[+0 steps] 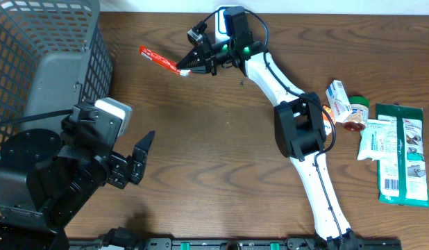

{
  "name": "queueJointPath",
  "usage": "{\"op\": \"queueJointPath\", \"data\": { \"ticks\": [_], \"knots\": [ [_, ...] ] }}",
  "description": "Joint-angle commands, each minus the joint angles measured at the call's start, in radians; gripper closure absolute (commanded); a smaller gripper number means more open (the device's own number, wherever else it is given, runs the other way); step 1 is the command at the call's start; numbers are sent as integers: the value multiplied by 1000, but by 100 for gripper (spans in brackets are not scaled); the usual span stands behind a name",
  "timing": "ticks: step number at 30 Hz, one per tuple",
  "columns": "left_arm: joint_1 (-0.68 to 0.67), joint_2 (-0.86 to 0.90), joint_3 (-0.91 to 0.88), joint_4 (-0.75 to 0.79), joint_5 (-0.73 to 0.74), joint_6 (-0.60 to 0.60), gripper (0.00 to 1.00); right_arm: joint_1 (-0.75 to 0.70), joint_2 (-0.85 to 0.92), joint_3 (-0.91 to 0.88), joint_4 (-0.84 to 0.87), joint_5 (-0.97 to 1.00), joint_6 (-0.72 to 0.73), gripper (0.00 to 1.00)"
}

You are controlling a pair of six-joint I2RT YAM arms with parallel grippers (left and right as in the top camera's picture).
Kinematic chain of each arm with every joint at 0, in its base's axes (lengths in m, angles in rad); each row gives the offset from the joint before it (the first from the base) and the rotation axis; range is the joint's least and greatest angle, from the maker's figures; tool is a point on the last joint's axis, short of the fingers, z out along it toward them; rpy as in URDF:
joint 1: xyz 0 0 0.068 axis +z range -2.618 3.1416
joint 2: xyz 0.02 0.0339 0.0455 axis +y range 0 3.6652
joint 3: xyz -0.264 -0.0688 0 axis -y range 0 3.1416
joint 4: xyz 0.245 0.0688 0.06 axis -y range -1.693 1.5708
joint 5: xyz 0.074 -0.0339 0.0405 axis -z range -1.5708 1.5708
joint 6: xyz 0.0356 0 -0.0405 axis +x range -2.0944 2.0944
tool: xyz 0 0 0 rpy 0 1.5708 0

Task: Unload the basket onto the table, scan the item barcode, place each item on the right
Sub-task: 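Lift the Nescafe stick and swing it right past the scanner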

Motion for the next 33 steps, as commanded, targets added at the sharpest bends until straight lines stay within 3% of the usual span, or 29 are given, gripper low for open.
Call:
{"op": "queueJointPath", "data": {
  "ticks": [1, 6, 12, 15, 17, 22, 33],
  "knots": [
    [2, -1, 6, 0, -6, -5, 14, 0, -49, 13, 0, -41, 175, 99],
    [2, -1, 5, 0, -6, -5, 14, -1, -49, 13, -21, -41, 116, 99],
    [2, -1, 5, 0, -6, -5, 14, -5, -53, 13, -215, -41, -46, 99],
    [2, -1, 5, 0, -6, -5, 14, -40, -57, 13, -515, -41, -312, 99],
    [2, -1, 5, 0, -6, -5, 14, -79, -65, 13, -883, -41, -662, 99],
    [2, 0, 5, 0, -6, -5, 14, -133, -66, 13, -1485, -41, -1266, 99],
    [2, 0, 5, 0, -6, -5, 14, -212, -354, -40, -1488, -18, -1369, 99]
  ]
}}
